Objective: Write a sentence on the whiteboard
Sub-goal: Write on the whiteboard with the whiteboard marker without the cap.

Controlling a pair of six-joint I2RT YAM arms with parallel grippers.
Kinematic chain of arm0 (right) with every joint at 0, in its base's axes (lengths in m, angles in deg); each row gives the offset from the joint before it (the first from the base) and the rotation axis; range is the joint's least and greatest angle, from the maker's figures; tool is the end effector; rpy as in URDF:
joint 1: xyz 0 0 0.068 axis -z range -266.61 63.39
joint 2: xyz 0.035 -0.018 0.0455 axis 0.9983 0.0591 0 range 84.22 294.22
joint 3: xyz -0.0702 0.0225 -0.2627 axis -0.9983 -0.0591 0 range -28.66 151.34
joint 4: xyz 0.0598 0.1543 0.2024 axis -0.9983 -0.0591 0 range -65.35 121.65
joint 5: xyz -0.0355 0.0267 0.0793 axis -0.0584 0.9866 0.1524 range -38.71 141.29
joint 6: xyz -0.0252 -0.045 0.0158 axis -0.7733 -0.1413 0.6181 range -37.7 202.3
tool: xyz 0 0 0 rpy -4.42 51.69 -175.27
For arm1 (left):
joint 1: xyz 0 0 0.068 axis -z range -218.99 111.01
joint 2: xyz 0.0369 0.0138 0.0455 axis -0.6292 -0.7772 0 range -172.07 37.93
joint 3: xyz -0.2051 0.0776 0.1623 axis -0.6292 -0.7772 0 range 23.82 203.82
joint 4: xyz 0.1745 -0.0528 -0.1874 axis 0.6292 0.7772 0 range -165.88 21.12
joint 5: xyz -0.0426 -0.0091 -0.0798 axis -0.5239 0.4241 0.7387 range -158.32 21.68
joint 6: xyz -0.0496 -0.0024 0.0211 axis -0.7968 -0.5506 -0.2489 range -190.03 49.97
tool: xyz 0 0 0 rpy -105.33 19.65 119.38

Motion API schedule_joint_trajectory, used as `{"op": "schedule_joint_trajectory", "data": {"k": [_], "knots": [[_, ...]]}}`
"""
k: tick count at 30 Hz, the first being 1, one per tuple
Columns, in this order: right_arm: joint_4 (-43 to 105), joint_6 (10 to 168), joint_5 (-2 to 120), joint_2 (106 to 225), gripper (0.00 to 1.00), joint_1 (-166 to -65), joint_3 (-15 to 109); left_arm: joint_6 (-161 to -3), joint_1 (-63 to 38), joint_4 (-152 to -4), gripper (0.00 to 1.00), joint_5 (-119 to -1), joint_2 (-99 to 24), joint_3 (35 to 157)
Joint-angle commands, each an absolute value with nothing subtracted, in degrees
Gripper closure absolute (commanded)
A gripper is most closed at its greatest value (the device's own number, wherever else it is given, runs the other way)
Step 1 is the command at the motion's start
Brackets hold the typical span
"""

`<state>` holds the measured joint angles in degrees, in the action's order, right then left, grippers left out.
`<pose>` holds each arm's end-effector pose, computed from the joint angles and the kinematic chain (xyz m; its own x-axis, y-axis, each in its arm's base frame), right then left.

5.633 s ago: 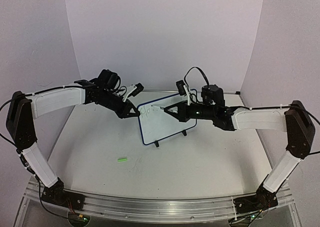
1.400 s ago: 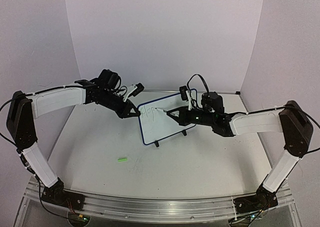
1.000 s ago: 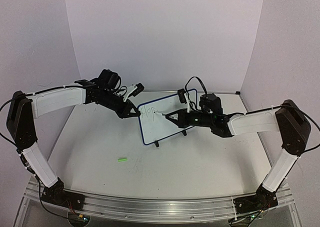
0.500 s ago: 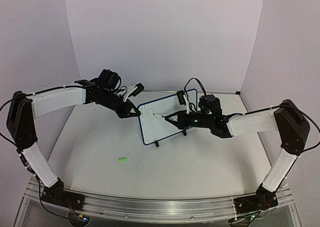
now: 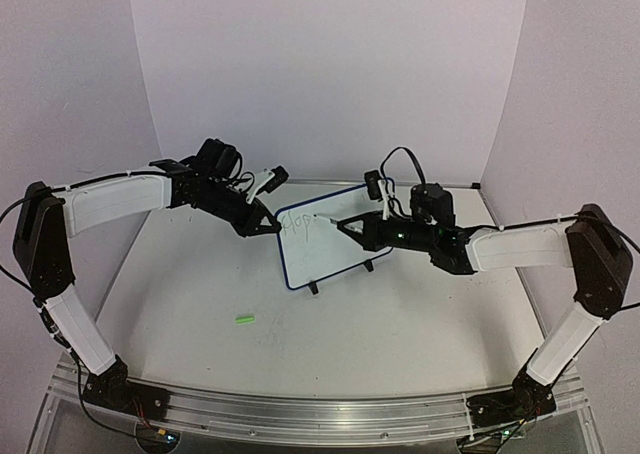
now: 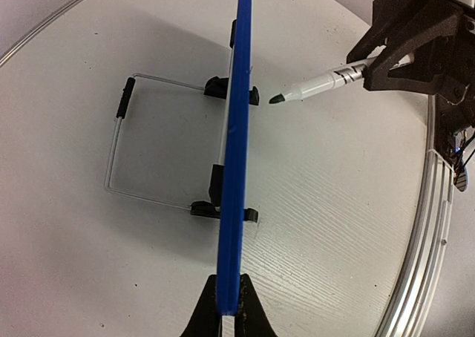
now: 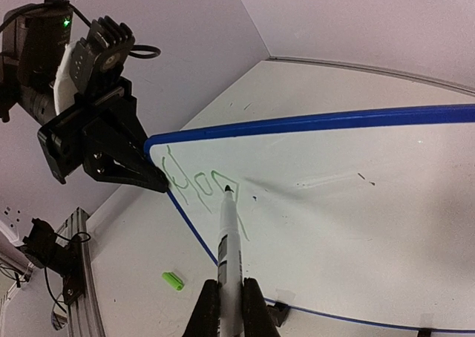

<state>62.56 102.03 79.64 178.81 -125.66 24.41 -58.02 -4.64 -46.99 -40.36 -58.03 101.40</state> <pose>0.2750 0.2449 0.2398 -0.4441 0.0222 -0.8957 -0.8149 0.4057 0.4140 0.2964 -0.2227 0.2783 -0.4349 0.5197 -0.7354 0.8706 0.4515 -0.1958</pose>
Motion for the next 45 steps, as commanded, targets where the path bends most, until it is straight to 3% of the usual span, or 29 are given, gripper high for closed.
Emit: {"op": "schedule_joint_trajectory", "data": {"k": [1, 45], "knots": [[64.18, 101.82, 78.46, 180.37, 1.0, -125.32, 26.82, -56.45, -4.19, -44.64, 1.0, -42.13, -59.38, 102.48], [64.46, 101.54, 75.15, 177.94, 1.0, -123.93, 25.92, -56.42, -4.15, -44.64, 1.0, -42.22, -59.37, 102.54]]}}
